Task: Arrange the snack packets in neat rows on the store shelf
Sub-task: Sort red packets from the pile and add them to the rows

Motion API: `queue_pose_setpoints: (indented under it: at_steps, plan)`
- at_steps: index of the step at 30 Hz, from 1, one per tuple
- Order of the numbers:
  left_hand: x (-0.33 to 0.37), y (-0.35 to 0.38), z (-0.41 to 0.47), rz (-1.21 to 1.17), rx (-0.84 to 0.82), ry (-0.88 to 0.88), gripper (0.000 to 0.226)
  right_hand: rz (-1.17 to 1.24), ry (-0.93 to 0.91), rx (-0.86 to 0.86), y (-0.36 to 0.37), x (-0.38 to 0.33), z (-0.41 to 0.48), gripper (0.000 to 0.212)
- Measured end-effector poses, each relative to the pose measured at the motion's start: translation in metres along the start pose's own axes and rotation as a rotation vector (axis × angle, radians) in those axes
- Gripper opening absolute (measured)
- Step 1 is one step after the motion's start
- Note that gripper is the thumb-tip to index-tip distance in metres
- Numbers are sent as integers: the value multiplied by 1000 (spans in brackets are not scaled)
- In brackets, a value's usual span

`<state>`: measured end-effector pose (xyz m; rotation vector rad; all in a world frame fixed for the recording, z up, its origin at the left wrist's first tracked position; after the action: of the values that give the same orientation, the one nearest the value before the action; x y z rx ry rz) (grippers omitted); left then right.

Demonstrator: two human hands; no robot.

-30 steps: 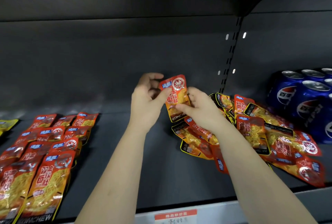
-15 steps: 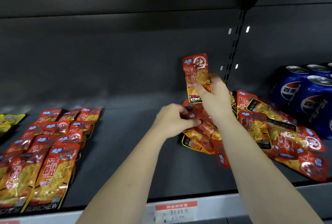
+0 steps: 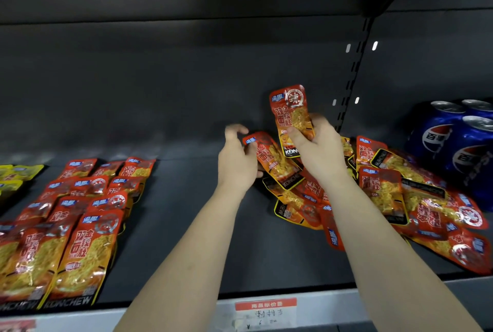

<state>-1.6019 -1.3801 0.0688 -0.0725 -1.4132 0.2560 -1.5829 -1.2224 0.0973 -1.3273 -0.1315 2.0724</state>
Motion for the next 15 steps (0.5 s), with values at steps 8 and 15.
queue_pose_setpoints:
  at_steps: [8,15]
  plan:
    - [5,-4,-1,48,-68,-9,7,-32,-1,-18,3,0,-1,26]
    - [7,-8,-7,29,7,32,44,-37,-8,-60,7,-1,-4,27]
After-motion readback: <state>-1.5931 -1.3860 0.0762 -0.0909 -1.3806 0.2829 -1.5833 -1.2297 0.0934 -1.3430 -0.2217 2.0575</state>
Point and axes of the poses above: each hand's wrist, its own z-axis towards the middle knuckle, its own y-axis out of the palm, x = y × z, the point moved 2 cm from there along z, towards the middle knuckle, and after that the axes turned 2 degrees about -y, right-handed, at the moved point
